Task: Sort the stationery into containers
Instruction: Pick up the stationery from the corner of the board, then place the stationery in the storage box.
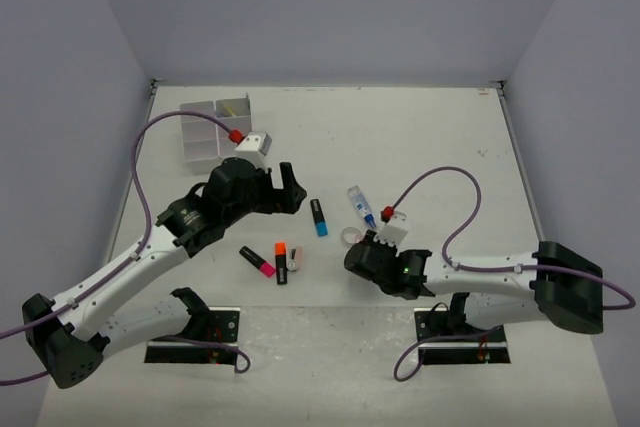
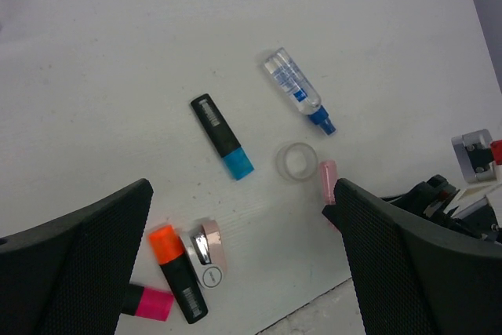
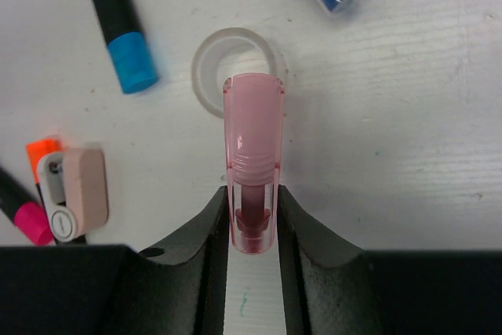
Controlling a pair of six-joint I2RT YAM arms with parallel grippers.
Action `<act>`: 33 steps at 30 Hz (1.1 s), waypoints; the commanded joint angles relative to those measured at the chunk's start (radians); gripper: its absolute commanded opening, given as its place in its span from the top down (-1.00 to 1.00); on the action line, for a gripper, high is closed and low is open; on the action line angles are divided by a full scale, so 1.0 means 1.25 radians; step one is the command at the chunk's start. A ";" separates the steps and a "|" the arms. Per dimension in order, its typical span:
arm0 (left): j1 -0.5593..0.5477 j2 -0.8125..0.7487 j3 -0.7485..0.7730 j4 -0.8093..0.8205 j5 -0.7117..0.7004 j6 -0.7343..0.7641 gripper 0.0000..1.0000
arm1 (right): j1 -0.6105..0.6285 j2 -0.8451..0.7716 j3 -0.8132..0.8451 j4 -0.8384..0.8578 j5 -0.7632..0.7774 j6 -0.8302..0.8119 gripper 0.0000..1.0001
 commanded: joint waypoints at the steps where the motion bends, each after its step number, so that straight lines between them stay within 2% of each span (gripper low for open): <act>1: -0.003 0.012 -0.040 0.111 0.118 -0.046 -1.00 | 0.005 -0.073 -0.008 0.120 -0.015 -0.245 1.00; 4: -0.005 0.010 -0.105 0.189 0.209 -0.107 -1.00 | 0.008 -0.109 -0.002 0.151 -0.041 -0.361 1.00; 10: -0.012 0.001 -0.233 0.377 0.321 -0.248 -1.00 | 0.014 -0.204 0.016 0.225 -0.083 -0.562 1.00; 15: -0.019 0.012 -0.270 0.437 0.321 -0.305 -0.95 | 0.016 -0.218 0.038 0.263 -0.106 -0.635 1.00; 20: -0.023 0.055 -0.266 0.496 0.357 -0.326 -0.77 | 0.021 -0.203 0.058 0.299 -0.110 -0.657 1.00; 23: -0.027 0.083 -0.255 0.500 0.364 -0.328 -0.53 | 0.028 -0.205 0.066 0.317 -0.113 -0.670 1.00; 27: -0.032 0.115 -0.255 0.524 0.382 -0.336 -0.09 | 0.043 -0.196 0.082 0.328 -0.106 -0.686 1.00; 30: -0.037 0.124 -0.252 0.541 0.388 -0.341 0.39 | 0.043 -0.182 0.091 0.335 -0.105 -0.698 1.00; 31: -0.038 0.123 -0.247 0.543 0.389 -0.339 0.65 | 0.043 -0.176 0.095 0.339 -0.102 -0.701 1.00; 32: -0.039 0.121 -0.240 0.544 0.388 -0.333 0.99 | 0.043 -0.168 0.097 0.343 -0.096 -0.706 1.00; 33: -0.040 0.121 -0.234 0.544 0.384 -0.333 1.00 | 0.042 -0.165 0.097 0.343 -0.096 -0.706 1.00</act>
